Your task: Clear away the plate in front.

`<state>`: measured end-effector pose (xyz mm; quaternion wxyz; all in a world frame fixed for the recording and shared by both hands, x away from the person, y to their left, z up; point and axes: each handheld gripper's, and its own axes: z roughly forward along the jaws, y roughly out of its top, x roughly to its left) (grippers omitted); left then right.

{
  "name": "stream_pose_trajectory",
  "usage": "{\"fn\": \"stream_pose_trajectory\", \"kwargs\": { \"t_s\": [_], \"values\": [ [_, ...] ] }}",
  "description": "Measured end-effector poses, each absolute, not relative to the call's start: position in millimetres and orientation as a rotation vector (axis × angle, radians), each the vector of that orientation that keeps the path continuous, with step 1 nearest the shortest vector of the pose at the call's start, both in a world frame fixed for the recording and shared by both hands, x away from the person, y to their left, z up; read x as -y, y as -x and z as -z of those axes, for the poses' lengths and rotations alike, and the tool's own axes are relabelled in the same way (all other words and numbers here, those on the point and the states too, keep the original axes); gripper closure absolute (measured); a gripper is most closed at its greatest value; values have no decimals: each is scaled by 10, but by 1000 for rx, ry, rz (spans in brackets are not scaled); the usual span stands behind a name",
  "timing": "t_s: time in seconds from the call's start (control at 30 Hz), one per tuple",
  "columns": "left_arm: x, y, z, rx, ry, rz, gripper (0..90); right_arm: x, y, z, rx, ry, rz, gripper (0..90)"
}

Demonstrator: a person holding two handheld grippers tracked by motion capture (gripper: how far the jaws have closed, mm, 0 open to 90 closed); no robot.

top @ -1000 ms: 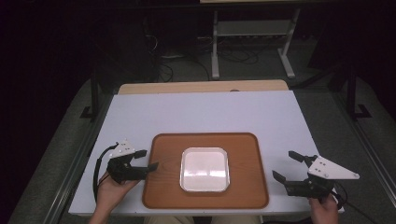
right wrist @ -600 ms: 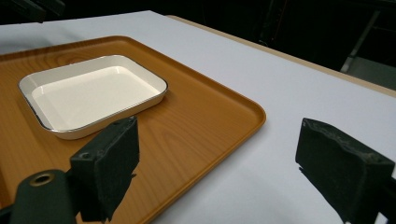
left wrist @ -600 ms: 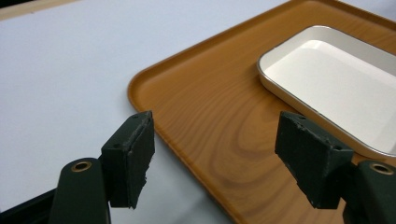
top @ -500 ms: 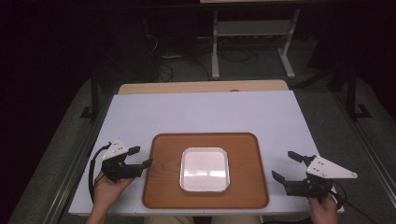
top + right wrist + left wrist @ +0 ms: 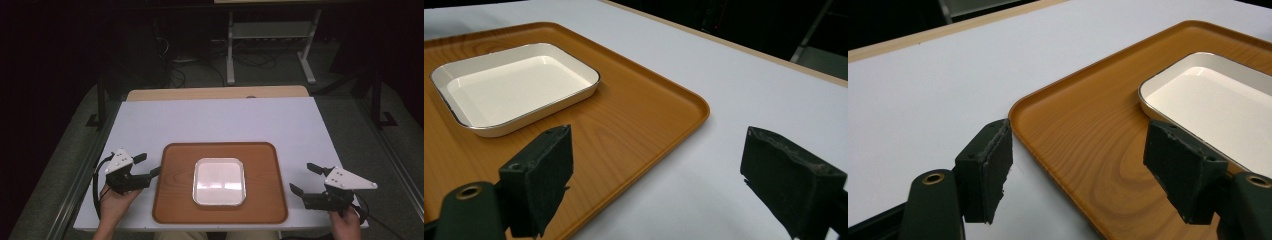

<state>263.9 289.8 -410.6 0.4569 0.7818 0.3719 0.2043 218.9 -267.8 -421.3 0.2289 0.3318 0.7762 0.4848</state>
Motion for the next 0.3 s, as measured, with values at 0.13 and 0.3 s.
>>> {"fn": "stream_pose_trajectory", "kwargs": {
  "t_s": [0.13,0.3],
  "values": [
    [-2879,-2638,4114,-907,-1937,-505,274,2671,-2192,4218,-2145,-913,-1327,125],
    [-2876,-2637,4113,-903,-1938,-508,276,2668,-2192,4220,-2146,-911,-1327,125]
  ]
}}
